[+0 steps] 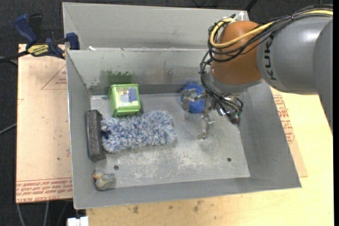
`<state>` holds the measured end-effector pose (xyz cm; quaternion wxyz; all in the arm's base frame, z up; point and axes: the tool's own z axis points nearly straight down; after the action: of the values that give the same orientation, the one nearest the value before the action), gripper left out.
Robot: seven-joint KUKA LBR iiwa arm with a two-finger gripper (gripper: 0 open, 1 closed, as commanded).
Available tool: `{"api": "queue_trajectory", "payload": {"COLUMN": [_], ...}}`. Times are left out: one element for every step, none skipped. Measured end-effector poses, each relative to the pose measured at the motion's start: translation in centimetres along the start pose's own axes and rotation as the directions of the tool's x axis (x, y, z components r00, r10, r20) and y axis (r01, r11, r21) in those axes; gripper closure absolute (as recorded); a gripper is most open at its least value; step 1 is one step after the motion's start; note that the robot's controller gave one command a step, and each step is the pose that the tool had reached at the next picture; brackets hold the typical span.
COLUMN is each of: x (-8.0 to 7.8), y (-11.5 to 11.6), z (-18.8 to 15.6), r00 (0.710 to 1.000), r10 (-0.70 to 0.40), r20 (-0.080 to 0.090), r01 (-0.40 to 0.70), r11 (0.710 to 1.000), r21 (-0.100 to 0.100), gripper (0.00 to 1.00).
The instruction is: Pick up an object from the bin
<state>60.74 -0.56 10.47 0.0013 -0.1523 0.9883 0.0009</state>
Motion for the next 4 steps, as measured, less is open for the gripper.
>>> {"api": "queue_trajectory", "payload": {"x": [-0.1,0.0,-5.4,-5.4], "y": [3.5,6.0,8.9,8.9], "z": [2.4,3.5,3.4,3.4], "r00": [0.972,0.991,0.892,0.893], "r10": [-0.237,-0.136,-0.451,-0.451], "r20": [0.001,-0.003,0.0,0.001], "r01": [0.237,0.136,0.451,0.451], "r11": [0.972,0.991,0.892,0.893], "r21": [0.002,-0.002,0.003,0.003], "gripper": [0.0,0.0,1.0,1.0]}}
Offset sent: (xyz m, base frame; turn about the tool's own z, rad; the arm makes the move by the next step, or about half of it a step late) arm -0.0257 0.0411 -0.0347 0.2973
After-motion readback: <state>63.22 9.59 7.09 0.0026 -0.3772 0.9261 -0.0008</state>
